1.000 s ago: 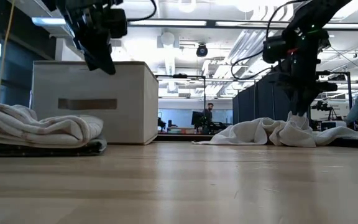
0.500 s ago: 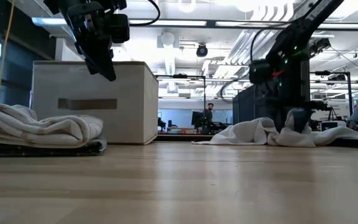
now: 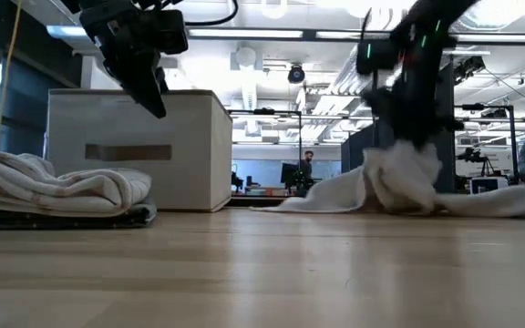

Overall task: Fold towel
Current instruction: Fold the white towel

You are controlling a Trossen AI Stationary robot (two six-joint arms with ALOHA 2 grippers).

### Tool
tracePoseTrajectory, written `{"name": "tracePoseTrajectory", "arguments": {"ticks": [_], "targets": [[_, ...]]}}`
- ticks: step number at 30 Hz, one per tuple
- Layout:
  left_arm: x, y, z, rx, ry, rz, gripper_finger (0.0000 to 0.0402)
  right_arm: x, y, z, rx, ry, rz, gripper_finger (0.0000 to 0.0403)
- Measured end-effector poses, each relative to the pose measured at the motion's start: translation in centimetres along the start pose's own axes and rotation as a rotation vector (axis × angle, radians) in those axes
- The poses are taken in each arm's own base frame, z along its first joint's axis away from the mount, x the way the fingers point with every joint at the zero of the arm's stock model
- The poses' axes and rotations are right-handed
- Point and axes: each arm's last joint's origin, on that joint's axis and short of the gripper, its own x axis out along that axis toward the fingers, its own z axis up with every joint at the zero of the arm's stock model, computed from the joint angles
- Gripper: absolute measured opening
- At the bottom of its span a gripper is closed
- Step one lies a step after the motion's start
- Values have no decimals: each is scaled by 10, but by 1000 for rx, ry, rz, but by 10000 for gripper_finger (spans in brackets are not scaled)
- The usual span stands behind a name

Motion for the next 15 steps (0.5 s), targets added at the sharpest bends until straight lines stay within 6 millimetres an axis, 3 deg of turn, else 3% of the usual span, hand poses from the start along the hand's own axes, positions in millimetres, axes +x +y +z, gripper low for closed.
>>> {"name": "tracePoseTrajectory", "arguments": {"ticks": [5,10,13,15], "targets": [[0,0,0,54,-2,4,0,-79,43,-48,-23,-136,197,19],[0,1,3,106,-34,1,0,-155,69,-98,-4,-340,414,19],[0,1,4,122,-38,0,0,-184,79,-122,-24,-431,509,19],[0,1,4,123,-39,0,0,-194,86,-134,-56,-431,554,19]]}}
